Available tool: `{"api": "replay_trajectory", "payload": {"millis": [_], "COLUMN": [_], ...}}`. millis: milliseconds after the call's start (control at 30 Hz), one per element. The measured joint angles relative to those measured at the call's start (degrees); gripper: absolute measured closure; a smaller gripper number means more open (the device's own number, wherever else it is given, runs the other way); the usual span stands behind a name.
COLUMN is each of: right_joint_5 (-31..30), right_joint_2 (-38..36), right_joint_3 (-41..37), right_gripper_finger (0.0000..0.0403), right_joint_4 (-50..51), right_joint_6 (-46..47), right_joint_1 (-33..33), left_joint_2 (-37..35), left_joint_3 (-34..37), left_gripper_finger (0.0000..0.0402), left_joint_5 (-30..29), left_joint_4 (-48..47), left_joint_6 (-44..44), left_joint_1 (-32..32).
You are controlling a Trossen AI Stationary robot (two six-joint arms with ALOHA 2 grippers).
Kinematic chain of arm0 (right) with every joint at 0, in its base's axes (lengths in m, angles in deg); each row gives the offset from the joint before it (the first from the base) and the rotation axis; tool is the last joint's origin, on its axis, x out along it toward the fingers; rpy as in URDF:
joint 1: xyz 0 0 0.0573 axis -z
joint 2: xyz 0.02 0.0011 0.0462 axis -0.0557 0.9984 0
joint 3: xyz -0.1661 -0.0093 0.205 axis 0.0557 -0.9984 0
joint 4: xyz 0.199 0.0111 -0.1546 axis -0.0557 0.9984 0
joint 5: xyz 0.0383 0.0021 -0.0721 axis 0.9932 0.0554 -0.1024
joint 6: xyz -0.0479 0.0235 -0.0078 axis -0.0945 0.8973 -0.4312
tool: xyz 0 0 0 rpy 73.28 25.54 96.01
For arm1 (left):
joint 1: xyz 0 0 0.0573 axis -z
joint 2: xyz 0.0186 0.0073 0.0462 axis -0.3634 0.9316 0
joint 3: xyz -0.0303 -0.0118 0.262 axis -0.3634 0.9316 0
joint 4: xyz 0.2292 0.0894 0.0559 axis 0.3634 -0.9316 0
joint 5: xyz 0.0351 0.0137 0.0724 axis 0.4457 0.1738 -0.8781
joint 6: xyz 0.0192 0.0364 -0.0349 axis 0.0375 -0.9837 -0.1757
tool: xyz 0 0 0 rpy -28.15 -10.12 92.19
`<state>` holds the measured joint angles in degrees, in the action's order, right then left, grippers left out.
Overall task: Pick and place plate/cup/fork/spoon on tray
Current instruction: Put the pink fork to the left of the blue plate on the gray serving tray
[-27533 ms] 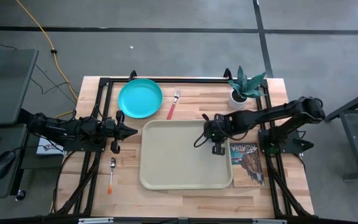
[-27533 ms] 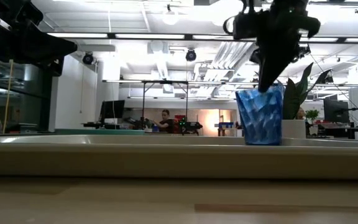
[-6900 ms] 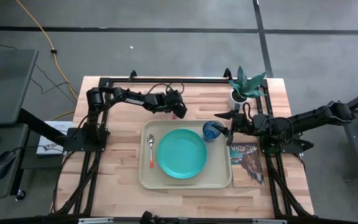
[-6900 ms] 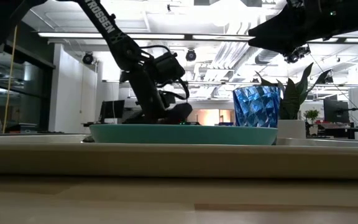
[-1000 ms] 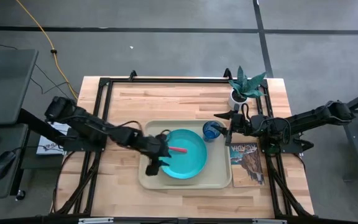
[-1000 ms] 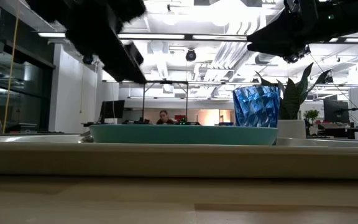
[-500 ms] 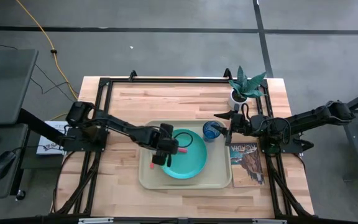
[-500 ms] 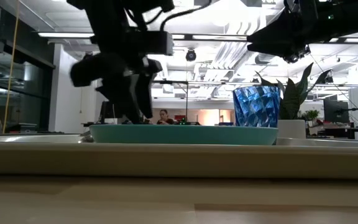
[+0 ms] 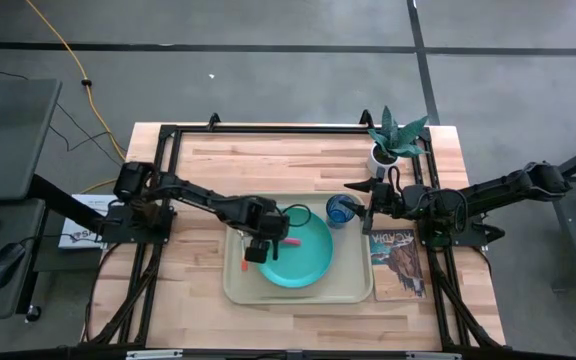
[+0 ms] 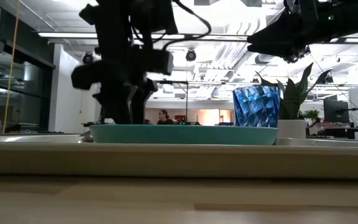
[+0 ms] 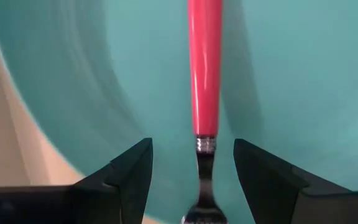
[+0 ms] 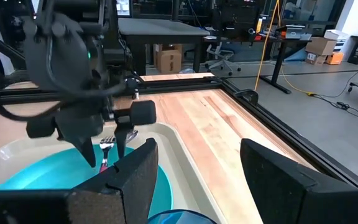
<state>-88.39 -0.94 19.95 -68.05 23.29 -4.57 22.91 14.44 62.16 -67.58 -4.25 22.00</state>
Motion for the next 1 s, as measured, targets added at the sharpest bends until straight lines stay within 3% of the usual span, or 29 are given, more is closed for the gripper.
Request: {"api": "replay_trajectory", "payload": {"millis": [433,567,833,1000], "right_joint_5": [0.0,0.0,0.0,0.0], "right_joint_2": [0.0,0.0,0.0,0.0], "right_joint_3": [0.0,0.0,0.0,0.0], "right_gripper_finger": [0.0182,0.0182,0.0182,0.0182], "right_joint_4": [0.0,0.0,0.0,0.0], "right_joint_6": [0.0,0.0,0.0,0.0], "right_joint_1": [0.0,0.0,0.0,0.0], "left_joint_2": [2.1,2.1,2.1,2.1], "left_joint_3": [0.0,0.0,-2.2,-7.1], "left_gripper_finger": [0.0205,0.0249,0.0379,0.0386], "left_joint_5": [-1.5,-1.7,-2.6,-3.7], "left_joint_4": [0.5,0.5,-2.6,-8.0], "left_joint_6": [-0.2,-0.2,-0.5,-0.7], "left_joint_1": [0.0,0.0,0.0,0.0]}}
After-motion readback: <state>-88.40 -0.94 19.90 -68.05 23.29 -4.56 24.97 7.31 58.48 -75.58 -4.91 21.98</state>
